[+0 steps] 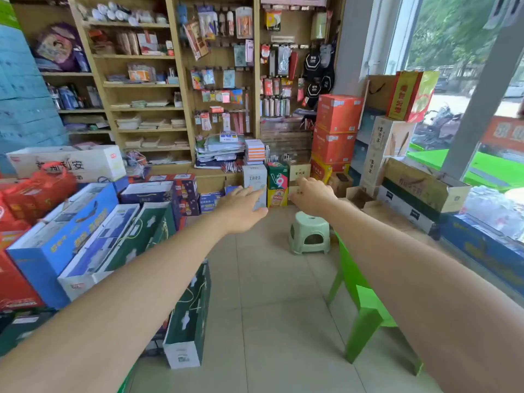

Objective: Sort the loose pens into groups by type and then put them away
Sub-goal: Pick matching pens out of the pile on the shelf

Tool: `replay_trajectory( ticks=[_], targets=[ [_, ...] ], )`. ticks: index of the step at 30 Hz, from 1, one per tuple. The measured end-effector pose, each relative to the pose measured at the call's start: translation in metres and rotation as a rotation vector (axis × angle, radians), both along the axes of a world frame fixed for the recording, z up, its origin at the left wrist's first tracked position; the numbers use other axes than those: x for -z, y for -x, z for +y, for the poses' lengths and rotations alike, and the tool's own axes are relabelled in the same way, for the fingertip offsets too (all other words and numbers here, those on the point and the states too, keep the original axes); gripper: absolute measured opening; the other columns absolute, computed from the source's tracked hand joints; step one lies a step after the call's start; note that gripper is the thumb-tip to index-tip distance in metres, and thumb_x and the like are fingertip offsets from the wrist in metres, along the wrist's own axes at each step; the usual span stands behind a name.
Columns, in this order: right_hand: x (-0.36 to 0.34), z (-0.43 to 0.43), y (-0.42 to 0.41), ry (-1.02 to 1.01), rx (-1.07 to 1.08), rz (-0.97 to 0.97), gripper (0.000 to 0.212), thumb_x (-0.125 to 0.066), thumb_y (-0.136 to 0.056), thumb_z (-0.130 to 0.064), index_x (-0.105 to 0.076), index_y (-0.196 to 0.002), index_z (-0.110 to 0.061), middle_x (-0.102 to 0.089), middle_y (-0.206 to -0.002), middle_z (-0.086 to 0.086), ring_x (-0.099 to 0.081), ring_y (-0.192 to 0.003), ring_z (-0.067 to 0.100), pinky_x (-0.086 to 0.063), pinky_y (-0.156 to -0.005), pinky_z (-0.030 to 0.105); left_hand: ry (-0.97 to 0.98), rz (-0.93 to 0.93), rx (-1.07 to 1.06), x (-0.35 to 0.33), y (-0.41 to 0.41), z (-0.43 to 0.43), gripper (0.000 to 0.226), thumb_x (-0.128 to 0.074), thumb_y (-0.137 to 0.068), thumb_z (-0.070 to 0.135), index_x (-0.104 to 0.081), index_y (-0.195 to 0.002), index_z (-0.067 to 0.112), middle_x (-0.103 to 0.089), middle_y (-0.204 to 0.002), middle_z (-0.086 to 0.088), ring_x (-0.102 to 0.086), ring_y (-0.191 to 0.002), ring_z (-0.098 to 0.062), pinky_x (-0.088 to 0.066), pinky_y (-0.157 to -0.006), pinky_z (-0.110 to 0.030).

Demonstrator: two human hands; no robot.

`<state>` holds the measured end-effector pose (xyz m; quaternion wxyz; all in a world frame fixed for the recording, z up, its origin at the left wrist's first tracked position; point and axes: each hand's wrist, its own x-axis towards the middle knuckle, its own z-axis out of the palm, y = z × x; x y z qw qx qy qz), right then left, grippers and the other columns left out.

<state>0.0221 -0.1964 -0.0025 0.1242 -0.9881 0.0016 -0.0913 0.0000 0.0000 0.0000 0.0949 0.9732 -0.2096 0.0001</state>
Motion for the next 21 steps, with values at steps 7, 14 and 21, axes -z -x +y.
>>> replay_trajectory(
  ticks=[7,14,21],
  targets=[
    [0.021,-0.025,-0.105,0.067,-0.047,0.077,0.048,-0.045,-0.096,-0.039,-0.043,-0.135,-0.012,-0.049,-0.135,0.014,-0.047,-0.123,0.034,-0.037,-0.099,0.045,-0.031,0.047,-0.076,0.025,-0.093,-0.028,0.062,-0.031,-0.101,0.048,-0.011,-0.153,0.023,-0.005,-0.162,-0.001,-0.004,-0.149,-0.022,-0.011,-0.118,-0.04],
    [0.052,-0.022,-0.207,0.089,-0.085,0.131,0.049,-0.045,-0.096,-0.04,-0.042,-0.137,-0.015,-0.049,-0.136,0.013,-0.046,-0.125,0.032,-0.038,-0.099,0.044,-0.055,0.087,-0.084,0.053,-0.193,-0.028,0.064,-0.03,-0.1,0.05,-0.01,-0.154,0.023,-0.007,-0.162,-0.003,-0.004,-0.149,-0.023,-0.011,-0.12,-0.041],
    [0.074,0.005,-0.332,0.095,-0.071,0.164,0.052,-0.044,-0.096,-0.044,-0.039,-0.14,-0.016,-0.048,-0.137,0.014,-0.046,-0.125,0.033,-0.038,-0.098,0.044,-0.051,0.112,-0.073,0.07,-0.312,0.0,0.063,-0.031,-0.1,0.048,-0.012,-0.154,0.021,-0.007,-0.161,-0.005,-0.004,-0.149,-0.023,-0.012,-0.119,-0.041]
  ],
)
